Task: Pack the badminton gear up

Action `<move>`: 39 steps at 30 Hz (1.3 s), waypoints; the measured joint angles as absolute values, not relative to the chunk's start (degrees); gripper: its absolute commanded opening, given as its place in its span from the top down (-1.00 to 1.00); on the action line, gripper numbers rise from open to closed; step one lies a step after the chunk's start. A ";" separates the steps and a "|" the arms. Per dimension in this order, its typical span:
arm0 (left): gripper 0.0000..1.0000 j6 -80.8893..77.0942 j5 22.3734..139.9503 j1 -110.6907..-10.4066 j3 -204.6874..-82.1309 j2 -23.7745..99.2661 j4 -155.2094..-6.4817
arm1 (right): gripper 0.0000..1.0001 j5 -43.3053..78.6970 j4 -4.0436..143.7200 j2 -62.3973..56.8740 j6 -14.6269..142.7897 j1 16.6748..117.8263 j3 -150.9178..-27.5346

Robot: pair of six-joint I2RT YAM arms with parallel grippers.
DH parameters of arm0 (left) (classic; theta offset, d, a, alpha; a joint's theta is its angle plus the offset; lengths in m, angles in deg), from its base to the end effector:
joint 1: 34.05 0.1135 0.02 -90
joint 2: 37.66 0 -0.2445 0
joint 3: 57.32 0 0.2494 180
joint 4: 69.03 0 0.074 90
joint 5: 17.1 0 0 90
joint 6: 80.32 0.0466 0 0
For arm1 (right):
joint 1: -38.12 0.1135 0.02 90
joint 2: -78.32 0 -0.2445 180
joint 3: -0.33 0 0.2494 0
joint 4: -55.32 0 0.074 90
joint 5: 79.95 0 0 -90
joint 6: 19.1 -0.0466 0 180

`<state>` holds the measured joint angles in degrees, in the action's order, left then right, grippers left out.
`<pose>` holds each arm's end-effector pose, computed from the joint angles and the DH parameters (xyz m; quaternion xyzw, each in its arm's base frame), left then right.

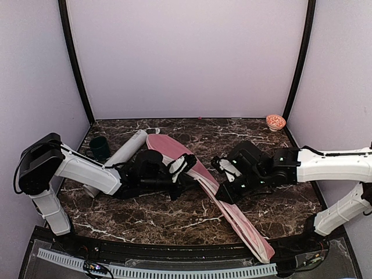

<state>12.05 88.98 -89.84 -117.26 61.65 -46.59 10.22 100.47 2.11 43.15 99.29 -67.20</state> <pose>0.1951 -0.3099 0.1620 0.4595 0.6548 -0.3653 0.4761 0.1346 0.2449 0.2160 -0.2738 0.9103 0.2184 0.2206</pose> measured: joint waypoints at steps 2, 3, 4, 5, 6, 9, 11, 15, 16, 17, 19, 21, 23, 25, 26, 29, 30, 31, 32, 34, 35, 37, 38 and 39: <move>1.00 12.03 89.04 -89.84 -117.26 61.65 -46.61 | 0.94 11.40 99.53 1.68 43.24 99.22 -66.67; 1.00 12.01 89.09 -89.88 -117.26 61.65 -46.63 | 1.00 11.75 99.11 1.50 43.63 99.20 -66.50; 1.00 12.01 89.13 -89.99 -117.26 61.65 -46.66 | 1.00 12.10 98.78 1.28 43.43 99.16 -66.39; 1.00 12.01 89.11 -90.21 -117.28 61.65 -46.70 | 1.00 12.58 98.54 1.13 43.10 99.07 -66.28; 1.00 12.03 88.98 -90.49 -117.30 61.65 -46.83 | 1.00 12.91 98.35 1.04 43.26 98.94 -66.19; 1.00 12.32 88.10 -91.98 -118.53 62.02 -48.21 | 1.00 14.20 98.10 0.89 42.95 98.35 -65.86; 1.00 12.58 87.51 -93.36 -119.27 62.50 -48.73 | 1.00 15.27 97.91 0.89 42.47 97.61 -65.60; 1.00 12.69 86.33 -96.40 -119.45 63.50 -49.13 | 1.00 17.32 97.01 1.07 41.55 95.82 -64.68; 1.00 12.69 86.00 -97.10 -119.45 63.77 -49.21 | 1.00 17.83 96.84 1.13 41.33 95.38 -64.42; 1.00 12.69 85.76 -97.64 -119.42 63.96 -49.21 | 1.00 18.50 96.38 1.20 41.07 94.96 -64.03; 1.00 12.64 85.46 -98.54 -119.23 64.47 -48.89 | 1.00 19.66 96.12 1.44 40.53 94.33 -63.44; 1.00 12.60 85.39 -99.11 -118.29 64.77 -47.75 | 1.00 20.88 95.68 1.83 40.15 93.91 -62.82; 1.00 12.58 85.24 -99.22 -116.49 64.79 -46.07 | 1.00 21.91 94.83 2.25 39.89 93.63 -61.97; 1.00 12.38 85.50 -98.30 -114.79 64.77 -44.58 | 1.00 23.03 93.17 3.03 39.19 93.39 -60.51; 1.00 12.18 85.94 -97.77 -114.22 64.75 -43.90 | 1.00 23.60 92.36 3.49 38.78 93.30 -59.74; 1.00 11.97 87.86 -94.12 -113.48 64.75 -42.81 | 1.00 24.99 89.12 5.39 36.85 92.93 -56.99; 1.00 12.01 88.39 -92.81 -113.50 64.75 -42.55 | 1.00 25.45 87.77 6.05 35.96 92.78 -55.94; 1.00 12.10 88.78 -91.68 -113.54 64.75 -42.39 | 0.96 25.78 86.56 6.38 35.08 92.62 -55.20; 1.00 12.27 89.28 -90.76 -113.81 64.75 -42.55 | 0.89 26.31 85.17 6.55 34.21 92.47 -54.52; 1.00 12.73 90.38 -89.40 -115.01 65.06 -42.83 | 0.75 27.35 81.93 6.33 32.46 92.41 -53.73; 1.00 13.08 90.83 -89.03 -115.80 65.34 -42.79 | 0.71 28.19 80.51 5.92 31.74 92.32 -53.73; 1.00 13.82 91.62 -88.57 -117.24 65.84 -42.72 | 0.66 29.78 78.30 4.48 31.17 92.19 -54.24; 1.00 14.09 91.88 -88.44 -117.39 65.89 -42.59 | 0.64 30.35 78.22 3.43 31.30 92.14 -55.13; 1.00 14.33 92.28 -88.24 -117.37 65.89 -42.46 | 0.62 30.68 78.81 2.49 31.65 92.08 -56.29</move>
